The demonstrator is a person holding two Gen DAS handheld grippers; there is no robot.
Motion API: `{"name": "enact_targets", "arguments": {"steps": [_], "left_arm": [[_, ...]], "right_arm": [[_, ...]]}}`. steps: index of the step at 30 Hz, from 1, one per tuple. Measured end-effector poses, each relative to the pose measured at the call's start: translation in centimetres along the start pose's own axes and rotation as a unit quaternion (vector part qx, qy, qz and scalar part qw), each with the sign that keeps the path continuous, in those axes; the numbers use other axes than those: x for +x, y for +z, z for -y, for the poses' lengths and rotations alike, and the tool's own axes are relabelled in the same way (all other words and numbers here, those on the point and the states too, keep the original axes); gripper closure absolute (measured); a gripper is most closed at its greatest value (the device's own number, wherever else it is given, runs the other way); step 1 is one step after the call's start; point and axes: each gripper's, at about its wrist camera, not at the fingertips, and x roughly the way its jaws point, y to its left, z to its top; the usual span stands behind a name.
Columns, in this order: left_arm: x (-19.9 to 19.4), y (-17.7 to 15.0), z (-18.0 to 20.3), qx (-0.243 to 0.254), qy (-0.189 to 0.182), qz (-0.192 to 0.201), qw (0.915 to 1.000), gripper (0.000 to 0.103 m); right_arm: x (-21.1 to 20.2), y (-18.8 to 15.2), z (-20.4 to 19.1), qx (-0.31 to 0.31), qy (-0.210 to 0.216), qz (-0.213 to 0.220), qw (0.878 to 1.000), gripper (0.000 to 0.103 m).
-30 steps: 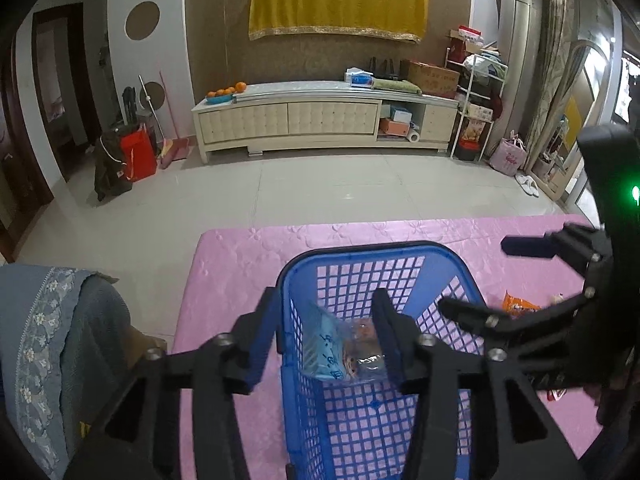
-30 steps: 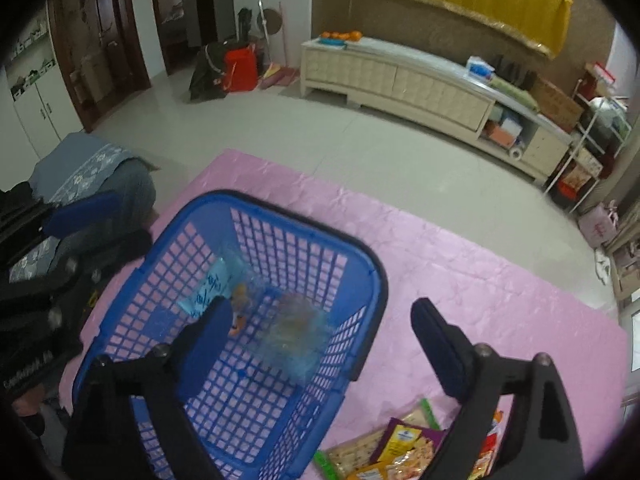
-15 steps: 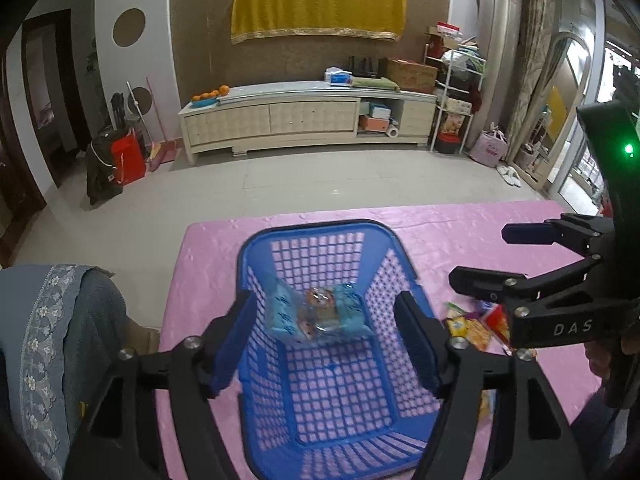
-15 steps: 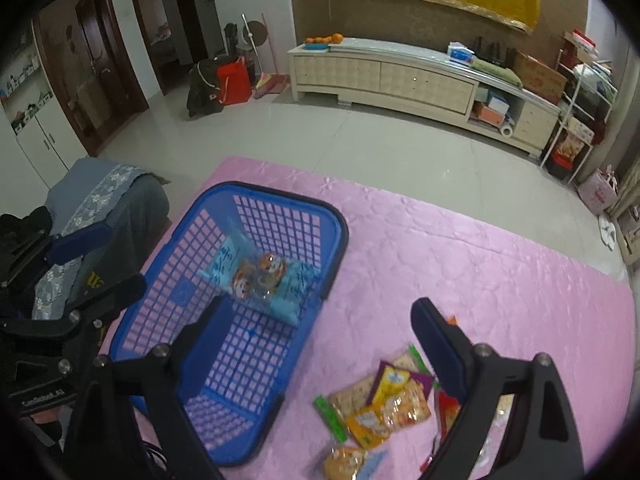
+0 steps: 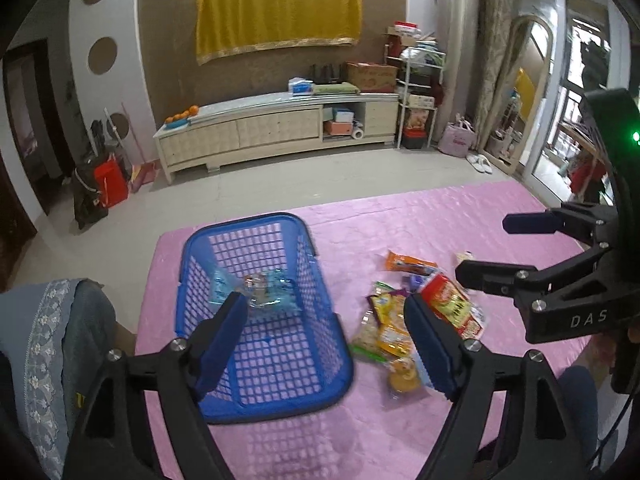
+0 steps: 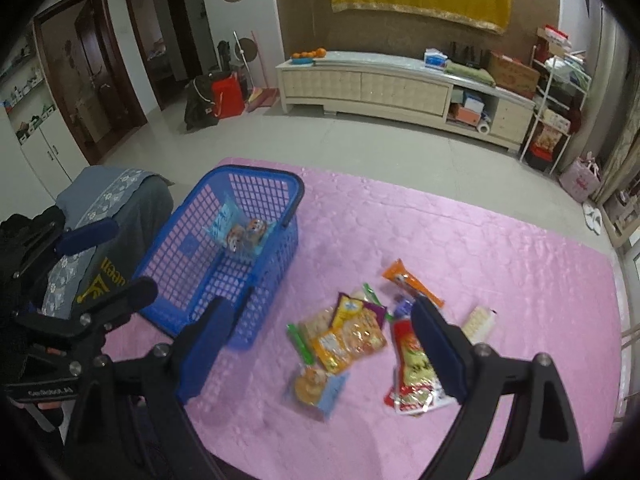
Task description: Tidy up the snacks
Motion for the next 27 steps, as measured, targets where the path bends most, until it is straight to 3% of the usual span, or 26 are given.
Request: {"name": "enact_targets", "arguments": {"steps": [16, 22, 27], "left_arm": [[-0.9, -3.4, 6.5, -0.002, -0.030, 0.001, 0.9996, 0.024], [-0.9, -5.3, 8.1, -0.001, -0.037, -0.002, 0.9993, 0.024], [-0.4, -7.3, 8.8, -0.015, -0.043, -0.015, 0.9988, 0.024]], "right_arm": [[-4.6, -7.1, 4.1, -0.003, -0.014, 0.045, 0.999, 0.010], [-5.5, -9.3, 4.2, -0.015, -0.054, 0.077, 0.995, 0.010], [-5.3, -11.3, 4.9, 0.001, -0.057, 0.077, 0.995, 0.004]]}}
